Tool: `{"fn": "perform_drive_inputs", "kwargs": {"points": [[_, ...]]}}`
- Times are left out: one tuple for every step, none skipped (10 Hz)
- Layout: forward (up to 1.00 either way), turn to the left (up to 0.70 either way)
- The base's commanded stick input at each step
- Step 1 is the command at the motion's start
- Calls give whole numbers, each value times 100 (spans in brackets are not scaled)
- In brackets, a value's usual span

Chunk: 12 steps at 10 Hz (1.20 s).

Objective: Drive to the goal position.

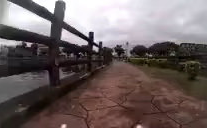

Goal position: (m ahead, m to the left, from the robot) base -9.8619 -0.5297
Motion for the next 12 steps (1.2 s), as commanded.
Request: {"fn": "perform_drive_inputs", "kwargs": {"points": [[85, -33], [85, -33], [85, -33], [85, -33], [85, -33], [85, -33], [85, -29], [85, -16], [85, -5], [85, 1], [85, 1], [85, 1]]}}
